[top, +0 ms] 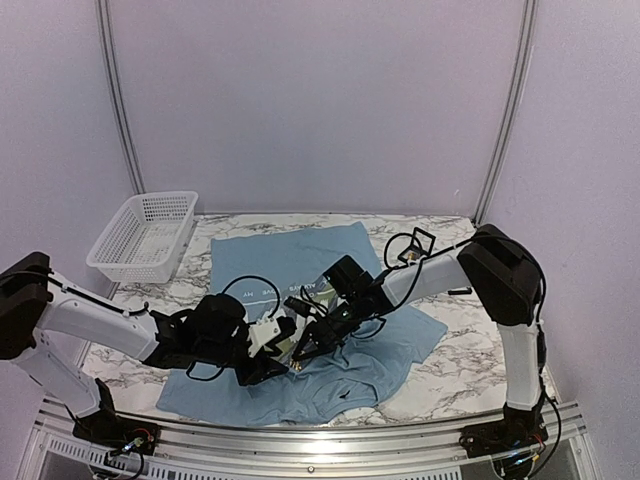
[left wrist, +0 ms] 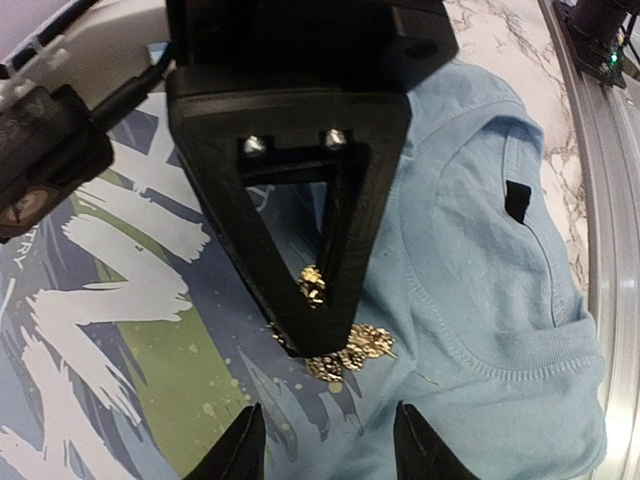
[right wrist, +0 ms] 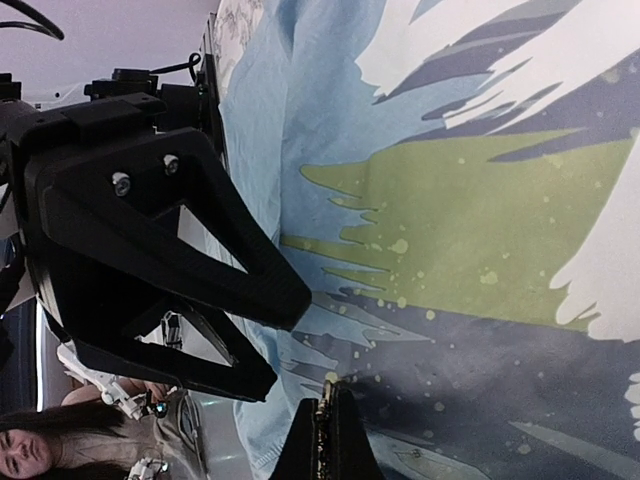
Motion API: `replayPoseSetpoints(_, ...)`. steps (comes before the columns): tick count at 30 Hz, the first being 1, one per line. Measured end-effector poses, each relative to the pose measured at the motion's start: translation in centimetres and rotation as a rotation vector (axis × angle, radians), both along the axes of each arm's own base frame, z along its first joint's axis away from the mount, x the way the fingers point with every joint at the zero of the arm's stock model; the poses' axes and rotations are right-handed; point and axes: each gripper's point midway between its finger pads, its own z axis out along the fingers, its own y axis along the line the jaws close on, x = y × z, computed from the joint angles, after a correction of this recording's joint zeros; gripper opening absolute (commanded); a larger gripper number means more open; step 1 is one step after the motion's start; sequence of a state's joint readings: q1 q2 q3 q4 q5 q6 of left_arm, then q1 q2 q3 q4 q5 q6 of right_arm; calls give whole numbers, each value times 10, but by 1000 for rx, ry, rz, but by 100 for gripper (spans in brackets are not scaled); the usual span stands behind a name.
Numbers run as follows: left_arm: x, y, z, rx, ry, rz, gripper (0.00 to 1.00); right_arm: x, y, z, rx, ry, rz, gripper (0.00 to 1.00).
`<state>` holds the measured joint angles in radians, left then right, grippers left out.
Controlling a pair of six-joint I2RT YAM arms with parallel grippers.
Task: Pin the brooch onto the clothing
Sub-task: Cross the brooch on the flattened clothing.
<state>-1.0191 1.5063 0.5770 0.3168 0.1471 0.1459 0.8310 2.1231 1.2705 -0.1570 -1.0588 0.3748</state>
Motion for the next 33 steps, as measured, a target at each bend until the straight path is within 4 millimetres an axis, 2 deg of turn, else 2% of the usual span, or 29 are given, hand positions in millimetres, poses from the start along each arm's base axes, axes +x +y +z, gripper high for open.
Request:
replayPoseSetpoints(6, -13, 0, -12, 7, 64, -42, 48, 0, 0, 0, 4, -6, 5, 0)
replayPoseSetpoints(8, -14, 0, -17, 15, 75, -48, 45, -1, 0, 0, 5, -6, 8, 0)
replayPoseSetpoints(9, -14, 0, -20, 20, 77, -46, 41, -1, 0, -1, 6, -6, 9, 0)
replayPoseSetpoints(13, -6, 4, -37, 68, 73, -2, 12, -5, 0, -3, 3, -6, 18, 0)
replayPoseSetpoints(16, 3, 0, -36, 65, 55, 33, 5, -8, 0, -6, 0, -4, 27, 0)
replayPoseSetpoints(24, 11, -2, -35, 57, 38, 75, 2, -10, -3, -15, -12, -7, 40, 0)
replayPoseSetpoints(30, 21, -5, -39, 64, 20, 107, 13, -3, -8, -32, -26, 5, 40, 0)
replayPoseSetpoints(33, 27, -8, -38, 64, 6, 123, 22, 7, -10, -31, -21, 8, 36, 0)
